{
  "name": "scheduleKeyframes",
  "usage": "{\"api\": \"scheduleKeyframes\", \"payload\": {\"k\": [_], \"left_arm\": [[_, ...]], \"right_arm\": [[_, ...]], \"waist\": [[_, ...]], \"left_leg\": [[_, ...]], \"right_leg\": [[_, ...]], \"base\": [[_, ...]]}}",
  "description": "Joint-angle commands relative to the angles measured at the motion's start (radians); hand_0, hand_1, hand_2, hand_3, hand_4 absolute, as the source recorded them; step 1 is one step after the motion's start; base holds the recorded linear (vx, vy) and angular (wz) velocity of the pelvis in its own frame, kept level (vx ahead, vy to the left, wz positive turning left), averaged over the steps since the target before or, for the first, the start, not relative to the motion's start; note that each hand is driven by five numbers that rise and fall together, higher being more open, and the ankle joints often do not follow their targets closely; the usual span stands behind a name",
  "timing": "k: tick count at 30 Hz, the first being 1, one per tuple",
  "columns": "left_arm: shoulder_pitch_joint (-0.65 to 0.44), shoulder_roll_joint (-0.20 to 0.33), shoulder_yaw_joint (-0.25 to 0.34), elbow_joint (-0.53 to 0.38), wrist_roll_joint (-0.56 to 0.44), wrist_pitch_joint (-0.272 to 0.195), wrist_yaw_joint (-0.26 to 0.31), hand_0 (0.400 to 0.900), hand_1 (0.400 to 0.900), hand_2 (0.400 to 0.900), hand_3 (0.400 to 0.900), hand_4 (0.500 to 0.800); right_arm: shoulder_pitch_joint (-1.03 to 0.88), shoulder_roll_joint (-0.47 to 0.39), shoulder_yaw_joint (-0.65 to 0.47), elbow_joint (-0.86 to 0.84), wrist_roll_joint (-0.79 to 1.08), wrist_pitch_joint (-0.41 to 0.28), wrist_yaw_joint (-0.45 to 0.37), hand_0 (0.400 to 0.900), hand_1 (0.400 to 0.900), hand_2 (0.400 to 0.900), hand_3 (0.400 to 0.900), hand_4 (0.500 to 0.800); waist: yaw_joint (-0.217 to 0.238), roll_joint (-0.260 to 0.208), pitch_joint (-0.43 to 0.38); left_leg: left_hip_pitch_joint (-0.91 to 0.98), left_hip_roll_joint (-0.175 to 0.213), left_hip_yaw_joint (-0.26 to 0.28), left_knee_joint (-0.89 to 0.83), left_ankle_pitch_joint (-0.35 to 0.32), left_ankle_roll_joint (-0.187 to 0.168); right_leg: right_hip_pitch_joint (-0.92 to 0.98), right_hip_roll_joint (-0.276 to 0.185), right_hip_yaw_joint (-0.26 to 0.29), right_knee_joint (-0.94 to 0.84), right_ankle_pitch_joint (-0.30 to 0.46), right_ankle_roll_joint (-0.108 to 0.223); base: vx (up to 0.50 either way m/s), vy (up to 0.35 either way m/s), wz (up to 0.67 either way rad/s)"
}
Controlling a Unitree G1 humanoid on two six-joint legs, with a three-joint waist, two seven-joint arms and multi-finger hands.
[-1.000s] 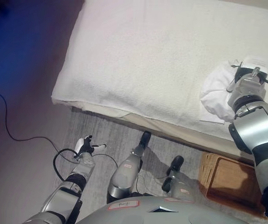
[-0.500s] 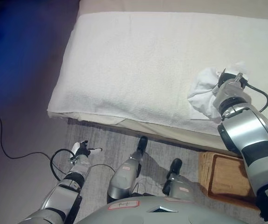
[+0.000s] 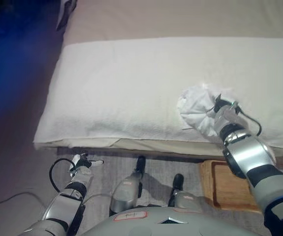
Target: Put the clothes on the bed into the basket.
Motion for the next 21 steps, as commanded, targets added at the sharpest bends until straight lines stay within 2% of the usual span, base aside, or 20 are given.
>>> {"api": "scheduleKeyframes", "payload": {"k": [1, 10, 21], "left_arm": [[-0.092, 0.012, -0.005, 0.1, 0.035, -0.004, 0.021, 0.9, 0.9, 0.9, 0.9, 0.8], [-0.075, 0.024, 0.013, 0.102, 0.052, -0.003, 0.003, 0.9, 0.9, 0.9, 0.9, 0.8], [-0.049, 0.032, 0.024, 0.092, 0.063, -0.001, 0.011, 0.9, 0.9, 0.9, 0.9, 0.8]], "right_arm": [[0.034, -0.06, 0.028, 0.077, -0.022, 0.03, -0.052, 0.4, 0.4, 0.4, 0.4, 0.5], [0.179, -0.141, -0.057, 0.1, 0.005, 0.026, -0.062, 0.4, 0.4, 0.4, 0.4, 0.5], [0.231, -0.19, -0.099, 0.11, 0.03, 0.024, -0.089, 0.4, 0.4, 0.4, 0.4, 0.5]], "waist": [[-0.054, -0.01, -0.078], [-0.107, -0.022, -0.12], [-0.129, 0.001, -0.13]], "left_leg": [[0.079, 0.01, 0.064, -0.007, -0.111, 0.024], [0.148, 0.041, 0.138, -0.007, -0.131, 0.017], [0.167, 0.053, 0.163, -0.007, -0.131, 0.008]], "right_leg": [[0.016, 0.035, 0.049, 0.004, -0.054, -0.022], [0.043, 0.061, 0.113, 0.004, -0.05, -0.023], [0.049, 0.069, 0.131, 0.004, -0.048, -0.024]], "base": [[-0.01, -0.048, -0.41], [-0.01, -0.052, -0.32], [-0.02, -0.031, -0.08]]}}
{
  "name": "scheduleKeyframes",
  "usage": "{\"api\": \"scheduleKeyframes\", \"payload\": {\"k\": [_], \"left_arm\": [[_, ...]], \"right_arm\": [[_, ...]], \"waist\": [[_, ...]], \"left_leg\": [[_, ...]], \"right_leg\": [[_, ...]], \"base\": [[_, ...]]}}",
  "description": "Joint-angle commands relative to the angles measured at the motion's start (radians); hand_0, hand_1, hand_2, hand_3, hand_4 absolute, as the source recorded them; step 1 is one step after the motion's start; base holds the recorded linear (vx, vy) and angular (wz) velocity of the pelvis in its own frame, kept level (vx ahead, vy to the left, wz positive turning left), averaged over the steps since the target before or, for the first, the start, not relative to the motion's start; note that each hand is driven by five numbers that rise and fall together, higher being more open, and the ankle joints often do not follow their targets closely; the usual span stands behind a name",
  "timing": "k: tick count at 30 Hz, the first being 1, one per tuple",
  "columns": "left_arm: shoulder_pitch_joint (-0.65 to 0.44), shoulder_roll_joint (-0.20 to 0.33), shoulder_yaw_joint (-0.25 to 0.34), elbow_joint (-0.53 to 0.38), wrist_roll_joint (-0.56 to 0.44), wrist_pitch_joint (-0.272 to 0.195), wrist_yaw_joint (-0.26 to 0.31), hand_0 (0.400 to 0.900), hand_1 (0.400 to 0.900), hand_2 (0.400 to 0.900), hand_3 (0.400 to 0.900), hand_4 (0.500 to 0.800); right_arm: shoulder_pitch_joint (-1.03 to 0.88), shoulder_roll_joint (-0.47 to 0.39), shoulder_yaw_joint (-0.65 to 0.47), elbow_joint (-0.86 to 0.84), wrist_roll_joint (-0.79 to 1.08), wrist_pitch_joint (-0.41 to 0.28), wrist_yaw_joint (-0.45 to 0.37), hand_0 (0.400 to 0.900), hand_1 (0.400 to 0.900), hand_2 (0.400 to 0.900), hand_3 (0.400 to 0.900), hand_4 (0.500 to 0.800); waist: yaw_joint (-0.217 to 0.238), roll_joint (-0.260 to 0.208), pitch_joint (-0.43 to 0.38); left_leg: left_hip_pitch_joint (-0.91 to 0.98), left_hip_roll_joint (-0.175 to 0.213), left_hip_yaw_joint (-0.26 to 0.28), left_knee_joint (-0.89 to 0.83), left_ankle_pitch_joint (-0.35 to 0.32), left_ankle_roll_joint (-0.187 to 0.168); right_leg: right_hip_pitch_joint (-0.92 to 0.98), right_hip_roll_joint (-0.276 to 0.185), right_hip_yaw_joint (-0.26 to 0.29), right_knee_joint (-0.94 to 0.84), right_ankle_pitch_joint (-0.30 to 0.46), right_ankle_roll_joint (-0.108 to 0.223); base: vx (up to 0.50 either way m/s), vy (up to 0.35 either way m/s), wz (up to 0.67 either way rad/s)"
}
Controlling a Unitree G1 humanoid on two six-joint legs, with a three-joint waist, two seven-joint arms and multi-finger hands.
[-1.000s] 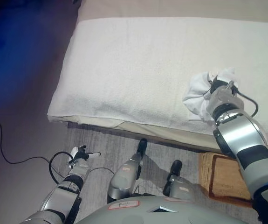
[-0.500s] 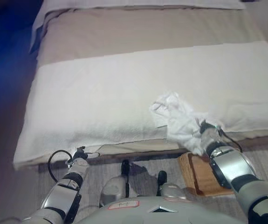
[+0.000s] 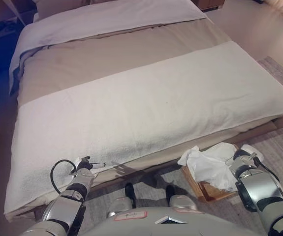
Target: Put the clothes on the bed into the basket.
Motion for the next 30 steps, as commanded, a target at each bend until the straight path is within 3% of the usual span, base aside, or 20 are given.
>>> {"api": "scheduleKeyframes", "payload": {"k": [1, 4, 5, 17, 24, 30], "left_arm": [[-0.064, 0.033, 0.019, 0.084, 0.054, -0.01, 0.037, 0.9, 0.9, 0.9, 0.9, 0.8], [-0.063, 0.029, 0.021, 0.085, 0.055, -0.011, 0.041, 0.9, 0.9, 0.9, 0.9, 0.8], [-0.066, 0.027, 0.02, 0.081, 0.052, -0.011, 0.044, 0.9, 0.9, 0.9, 0.9, 0.8], [-0.043, 0.005, 0.022, 0.09, 0.05, -0.011, 0.05, 0.9, 0.9, 0.9, 0.9, 0.8], [-0.048, -0.015, 0.0, 0.086, 0.048, -0.01, 0.06, 0.9, 0.9, 0.9, 0.9, 0.8], [-0.038, -0.031, -0.017, 0.069, 0.058, -0.015, 0.058, 0.9, 0.9, 0.9, 0.9, 0.8]], "right_arm": [[-0.052, -0.072, 0.035, 0.072, 0.008, 0.005, -0.083, 0.4, 0.4, 0.4, 0.4, 0.5], [-0.038, -0.084, 0.026, 0.077, 0.008, 0.008, -0.085, 0.402, 0.402, 0.402, 0.402, 0.501], [-0.04, -0.083, 0.024, 0.083, 0.011, 0.009, -0.087, 0.9, 0.9, 0.9, 0.9, 0.8], [0.039, -0.047, 0.004, 0.084, 0.028, 0.008, -0.091, 0.9, 0.9, 0.9, 0.9, 0.8], [-0.008, 0.07, 0.065, 0.025, 0.059, -0.028, -0.108, 0.9, 0.9, 0.9, 0.9, 0.8], [-0.015, 0.193, 0.131, -0.08, 0.123, -0.102, -0.109, 0.9, 0.9, 0.9, 0.9, 0.8]], "waist": [[0.02, -0.023, -0.04], [0.015, -0.012, -0.036], [0.015, -0.007, -0.034], [0.008, 0.022, -0.03], [0.021, 0.009, -0.042], [0.04, -0.023, -0.046]], "left_leg": [[0.046, -0.017, 0.01, -0.005, -0.078, -0.016], [0.045, -0.016, 0.01, -0.005, -0.075, -0.019], [0.043, -0.017, 0.009, -0.005, -0.074, -0.02], [0.04, -0.021, -0.006, -0.005, -0.069, -0.023], [0.046, -0.025, -0.017, -0.005, -0.072, -0.02], [0.056, -0.027, -0.033, -0.005, -0.075, -0.016]], "right_leg": [[0.009, 0.019, -0.022, 0.005, -0.052, -0.012], [0.008, 0.019, -0.024, 0.005, -0.052, -0.014], [0.008, 0.018, -0.026, 0.005, -0.052, -0.014], [0.016, 0.013, -0.047, 0.005, -0.057, -0.017], [0.031, 0.012, -0.06, 0.005, -0.064, -0.019], [0.053, 0.012, -0.078, 0.005, -0.072, -0.023]], "base": [[0.0, 0.0, 0.0], [0.0, 0.0, 0.0], [-0.01, -0.017, 0.04], [-0.01, -0.012, 0.06], [0.0, 0.001, 0.08], [0.0, 0.012, 0.13]]}}
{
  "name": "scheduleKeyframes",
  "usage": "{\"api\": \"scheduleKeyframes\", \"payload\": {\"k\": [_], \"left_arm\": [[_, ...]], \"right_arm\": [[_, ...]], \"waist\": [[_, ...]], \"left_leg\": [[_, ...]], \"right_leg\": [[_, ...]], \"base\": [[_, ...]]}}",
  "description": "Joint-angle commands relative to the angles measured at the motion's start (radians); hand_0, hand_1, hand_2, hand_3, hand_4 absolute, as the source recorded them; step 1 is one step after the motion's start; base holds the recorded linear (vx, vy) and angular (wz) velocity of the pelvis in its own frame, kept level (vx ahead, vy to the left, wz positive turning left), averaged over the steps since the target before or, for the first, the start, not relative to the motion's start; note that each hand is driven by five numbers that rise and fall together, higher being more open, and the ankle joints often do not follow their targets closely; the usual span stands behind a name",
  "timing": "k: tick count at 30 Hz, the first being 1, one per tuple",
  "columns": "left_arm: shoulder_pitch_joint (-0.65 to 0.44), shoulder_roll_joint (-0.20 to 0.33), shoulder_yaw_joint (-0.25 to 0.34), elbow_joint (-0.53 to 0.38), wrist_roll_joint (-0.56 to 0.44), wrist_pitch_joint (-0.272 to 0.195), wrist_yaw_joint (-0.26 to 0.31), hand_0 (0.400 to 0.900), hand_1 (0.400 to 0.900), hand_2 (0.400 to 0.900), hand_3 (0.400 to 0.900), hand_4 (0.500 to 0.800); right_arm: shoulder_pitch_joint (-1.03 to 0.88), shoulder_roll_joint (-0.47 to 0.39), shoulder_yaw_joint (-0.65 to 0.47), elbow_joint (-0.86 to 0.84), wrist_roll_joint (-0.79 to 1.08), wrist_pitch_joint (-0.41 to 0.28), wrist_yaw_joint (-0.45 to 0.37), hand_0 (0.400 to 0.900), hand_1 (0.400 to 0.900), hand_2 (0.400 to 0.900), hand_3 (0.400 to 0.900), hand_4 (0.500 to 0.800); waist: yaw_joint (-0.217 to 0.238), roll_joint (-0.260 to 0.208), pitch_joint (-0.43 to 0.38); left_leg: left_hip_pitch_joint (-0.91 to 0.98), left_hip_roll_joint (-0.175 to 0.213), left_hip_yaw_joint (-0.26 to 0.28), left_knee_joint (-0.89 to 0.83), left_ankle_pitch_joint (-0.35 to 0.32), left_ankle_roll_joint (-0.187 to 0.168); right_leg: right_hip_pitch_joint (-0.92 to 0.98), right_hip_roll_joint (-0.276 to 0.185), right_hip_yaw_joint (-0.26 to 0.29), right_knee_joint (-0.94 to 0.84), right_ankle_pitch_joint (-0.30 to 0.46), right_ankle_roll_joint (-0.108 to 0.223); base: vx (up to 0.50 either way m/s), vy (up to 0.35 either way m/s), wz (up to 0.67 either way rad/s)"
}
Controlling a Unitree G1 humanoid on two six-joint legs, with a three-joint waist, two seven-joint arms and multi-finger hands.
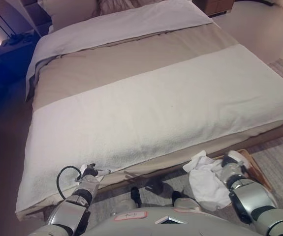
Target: Put the clothes on the bed into the basket.
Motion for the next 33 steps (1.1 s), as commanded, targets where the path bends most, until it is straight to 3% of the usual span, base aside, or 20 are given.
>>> {"api": "scheduleKeyframes", "payload": {"k": [1, 5, 10, 16, 33], "left_arm": [[-0.079, 0.042, -0.016, 0.06, 0.057, -0.016, 0.044, 0.9, 0.9, 0.9, 0.9, 0.8], [-0.05, 0.041, -0.034, -0.002, 0.068, -0.03, 0.043, 0.9, 0.9, 0.9, 0.9, 0.8], [-0.014, 0.044, -0.048, -0.063, 0.085, -0.037, 0.048, 0.9, 0.9, 0.9, 0.9, 0.8], [-0.01, 0.037, -0.072, -0.08, 0.105, -0.045, 0.022, 0.9, 0.9, 0.9, 0.9, 0.8], [-0.002, 0.044, -0.024, 0.006, 0.122, -0.04, -0.02, 0.9, 0.9, 0.9, 0.9, 0.8]], "right_arm": [[-0.119, 0.051, 0.044, 0.03, 0.03, -0.053, -0.051, 0.9, 0.9, 0.9, 0.9, 0.8], [-0.124, 0.142, 0.117, -0.116, 0.12, -0.121, -0.012, 0.9, 0.9, 0.9, 0.9, 0.8], [-0.075, 0.18, 0.133, -0.175, 0.171, -0.137, 0.017, 0.9, 0.9, 0.9, 0.9, 0.8], [0.016, 0.155, 0.067, -0.076, 0.171, -0.122, 0.03, 0.9, 0.9, 0.9, 0.9, 0.8], [0.246, 0.046, -0.209, 0.169, 0.203, -0.054, 0.022, 0.9, 0.9, 0.9, 0.9, 0.8]], "waist": [[0.03, -0.07, -0.034], [0.051, -0.097, -0.026], [0.067, -0.121, -0.016], [0.068, -0.136, -0.016], [0.028, -0.141, -0.044]], "left_leg": [[0.039, -0.036, 0.008, -0.005, -0.069, -0.004], [0.047, -0.04, -0.003, -0.005, -0.07, 0.003], [0.051, -0.045, -0.02, -0.005, -0.07, 0.01], [0.049, -0.056, -0.034, -0.005, -0.076, 0.017], [0.075, -0.061, -0.014, -0.005, -0.107, 0.029]], "right_leg": [[0.014, -0.005, -0.034, 0.005, -0.059, -0.002], [0.026, -0.007, -0.043, 0.005, -0.059, -0.001], [0.037, -0.012, -0.062, 0.005, -0.061, 0.0], [0.038, -0.021, -0.08, 0.005, -0.058, 0.008], [0.045, -0.028, -0.057, 0.005, -0.058, 0.025]], "base": [[0.0, 0.021, 0.09], [-0.01, 0.03, 0.09], [-0.01, 0.032, 0.19], [0.0, 0.047, 0.09], [0.02, 0.024, -0.06]]}}
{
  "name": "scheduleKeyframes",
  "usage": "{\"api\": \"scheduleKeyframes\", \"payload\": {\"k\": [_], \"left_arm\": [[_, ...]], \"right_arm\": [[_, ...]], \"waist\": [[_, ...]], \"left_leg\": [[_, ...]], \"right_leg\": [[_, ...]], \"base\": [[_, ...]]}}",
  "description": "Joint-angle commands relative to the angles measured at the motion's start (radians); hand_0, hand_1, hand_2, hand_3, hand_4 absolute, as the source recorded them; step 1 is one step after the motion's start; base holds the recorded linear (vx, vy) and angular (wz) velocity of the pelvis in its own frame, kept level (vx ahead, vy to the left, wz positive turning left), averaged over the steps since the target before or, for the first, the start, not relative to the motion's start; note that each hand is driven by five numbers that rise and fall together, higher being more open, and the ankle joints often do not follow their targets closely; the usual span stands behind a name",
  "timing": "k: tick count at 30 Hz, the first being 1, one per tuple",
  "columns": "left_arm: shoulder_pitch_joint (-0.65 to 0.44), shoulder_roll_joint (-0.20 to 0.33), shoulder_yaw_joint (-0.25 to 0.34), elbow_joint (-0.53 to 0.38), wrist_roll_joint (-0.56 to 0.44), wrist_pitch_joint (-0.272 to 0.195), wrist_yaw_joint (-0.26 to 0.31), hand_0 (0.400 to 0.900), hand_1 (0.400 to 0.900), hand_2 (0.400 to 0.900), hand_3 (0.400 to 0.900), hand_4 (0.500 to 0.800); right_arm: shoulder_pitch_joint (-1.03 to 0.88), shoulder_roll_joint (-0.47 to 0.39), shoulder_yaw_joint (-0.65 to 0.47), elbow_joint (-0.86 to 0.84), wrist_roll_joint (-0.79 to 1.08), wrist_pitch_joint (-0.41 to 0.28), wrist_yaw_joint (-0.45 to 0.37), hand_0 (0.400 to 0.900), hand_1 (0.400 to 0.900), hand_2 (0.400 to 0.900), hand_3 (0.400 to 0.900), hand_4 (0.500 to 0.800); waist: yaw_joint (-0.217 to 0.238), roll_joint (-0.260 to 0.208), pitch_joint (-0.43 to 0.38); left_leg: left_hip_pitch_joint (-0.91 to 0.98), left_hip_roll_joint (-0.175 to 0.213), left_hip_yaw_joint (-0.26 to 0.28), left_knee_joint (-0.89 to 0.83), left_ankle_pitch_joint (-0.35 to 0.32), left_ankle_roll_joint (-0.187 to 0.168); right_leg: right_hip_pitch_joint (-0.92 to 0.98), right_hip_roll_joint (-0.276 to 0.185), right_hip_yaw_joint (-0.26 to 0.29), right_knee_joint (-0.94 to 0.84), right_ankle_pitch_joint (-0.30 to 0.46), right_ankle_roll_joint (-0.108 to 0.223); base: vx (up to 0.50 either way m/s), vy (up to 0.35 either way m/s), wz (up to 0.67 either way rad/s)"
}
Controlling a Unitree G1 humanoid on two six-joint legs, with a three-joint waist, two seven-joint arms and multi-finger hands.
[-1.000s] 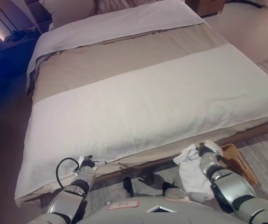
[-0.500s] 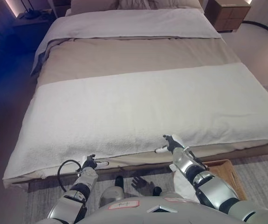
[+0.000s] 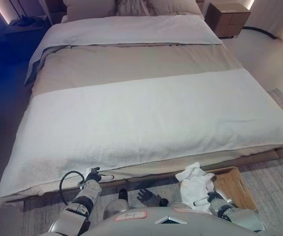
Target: Put the clothes on the bed into the basket.
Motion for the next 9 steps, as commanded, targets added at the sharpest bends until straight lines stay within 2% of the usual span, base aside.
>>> {"api": "scheduleKeyframes", "payload": {"k": [1, 9], "left_arm": [[-0.095, 0.036, 0.014, 0.084, 0.052, -0.039, 0.012, 0.9, 0.9, 0.9, 0.9, 0.8], [-0.092, 0.038, 0.021, 0.091, 0.047, -0.037, 0.004, 0.9, 0.9, 0.9, 0.9, 0.8]], "right_arm": [[-0.036, -0.044, -0.023, 0.088, 0.023, 0.006, -0.032, 0.9, 0.9, 0.9, 0.9, 0.8], [-0.043, -0.043, -0.013, 0.077, 0.004, 0.007, -0.026, 0.9, 0.9, 0.9, 0.9, 0.8]], "waist": [[0.004, -0.017, -0.024], [-0.001, -0.018, -0.03]], "left_leg": [[0.05, -0.054, 0.04, 0.005, -0.108, 0.036], [0.058, -0.052, 0.052, 0.005, -0.115, 0.037]], "right_leg": [[-0.004, -0.02, -0.006, 0.004, -0.028, 0.046], [-0.003, -0.021, 0.002, 0.004, -0.028, 0.049]], "base": [[0.01, 0.012, -0.09], [0.01, 0.007, -0.07]]}}
